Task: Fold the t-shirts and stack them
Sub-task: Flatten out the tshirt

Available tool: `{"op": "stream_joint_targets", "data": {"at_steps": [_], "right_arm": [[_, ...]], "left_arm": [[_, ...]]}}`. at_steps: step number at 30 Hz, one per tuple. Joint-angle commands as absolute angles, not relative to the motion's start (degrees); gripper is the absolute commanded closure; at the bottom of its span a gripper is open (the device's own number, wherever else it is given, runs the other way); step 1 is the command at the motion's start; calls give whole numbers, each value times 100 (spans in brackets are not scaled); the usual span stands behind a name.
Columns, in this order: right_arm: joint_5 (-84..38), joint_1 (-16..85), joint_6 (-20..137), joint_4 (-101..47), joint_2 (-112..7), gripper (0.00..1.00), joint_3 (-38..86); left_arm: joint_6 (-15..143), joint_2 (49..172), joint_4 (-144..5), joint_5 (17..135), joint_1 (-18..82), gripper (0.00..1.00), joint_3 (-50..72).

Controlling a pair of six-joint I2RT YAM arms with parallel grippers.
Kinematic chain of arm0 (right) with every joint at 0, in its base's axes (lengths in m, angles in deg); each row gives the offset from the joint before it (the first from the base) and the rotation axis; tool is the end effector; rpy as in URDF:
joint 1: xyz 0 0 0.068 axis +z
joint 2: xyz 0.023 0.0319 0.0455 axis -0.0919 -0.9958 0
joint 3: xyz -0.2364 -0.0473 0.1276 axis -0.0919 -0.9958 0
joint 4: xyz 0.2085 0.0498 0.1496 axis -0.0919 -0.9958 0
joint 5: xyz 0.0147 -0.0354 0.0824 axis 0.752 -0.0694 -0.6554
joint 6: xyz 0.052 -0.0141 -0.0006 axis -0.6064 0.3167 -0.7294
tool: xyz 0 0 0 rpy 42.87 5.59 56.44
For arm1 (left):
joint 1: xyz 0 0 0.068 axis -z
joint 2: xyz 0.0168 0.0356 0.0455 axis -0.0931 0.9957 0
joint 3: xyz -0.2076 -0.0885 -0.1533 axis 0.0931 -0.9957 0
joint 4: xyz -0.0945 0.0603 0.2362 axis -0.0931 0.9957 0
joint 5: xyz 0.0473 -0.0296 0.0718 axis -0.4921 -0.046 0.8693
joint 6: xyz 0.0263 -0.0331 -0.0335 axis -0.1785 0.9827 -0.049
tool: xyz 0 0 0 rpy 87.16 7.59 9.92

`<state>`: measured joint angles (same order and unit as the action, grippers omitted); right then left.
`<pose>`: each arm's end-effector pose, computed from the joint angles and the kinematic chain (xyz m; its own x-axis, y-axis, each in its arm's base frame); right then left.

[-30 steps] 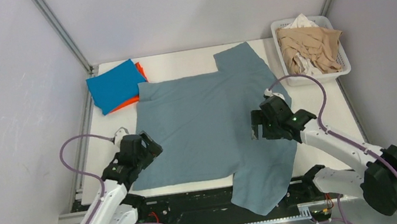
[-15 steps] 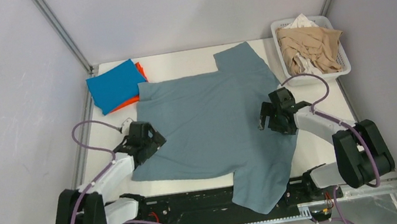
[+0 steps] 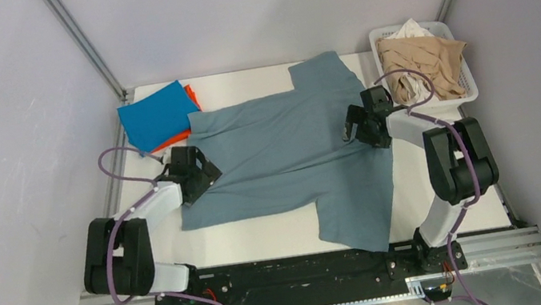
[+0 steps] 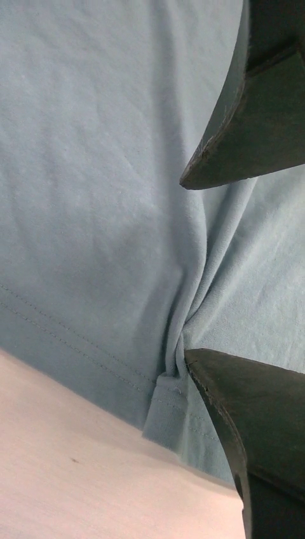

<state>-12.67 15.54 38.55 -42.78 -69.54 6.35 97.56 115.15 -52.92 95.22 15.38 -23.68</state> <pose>0.3384 0.0597 0.1691 -0.8070 0.3087 -0.5035 0.2300 0.9495 0.2135 0.2524 -0.0378 0.1630 -0.6302 -0.5893 -0.5054 -0.5277 0.8027 -0.2780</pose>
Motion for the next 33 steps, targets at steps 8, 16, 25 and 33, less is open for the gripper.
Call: {"op": "stream_joint_targets", "data": {"at_steps": [8, 16, 25, 33], "right_arm": [[404, 2730, 4190, -5493, -5555, 1, 690], [419, 3014, 3261, -5544, -3554, 1, -262], [71, 2533, 3039, -5248, -2725, 1, -904], [78, 2408, 3074, -5226, -2801, 0, -926]], "left_arm": [[9711, 9423, -4612, 9671, 1440, 0, -2978], [10576, 7445, -3058, 10514, 1433, 0, -3863], [10776, 8153, -3024, 10506, 1432, 9, -4001], [10767, 8951, -3636, 10363, 1432, 31, -3932]]}}
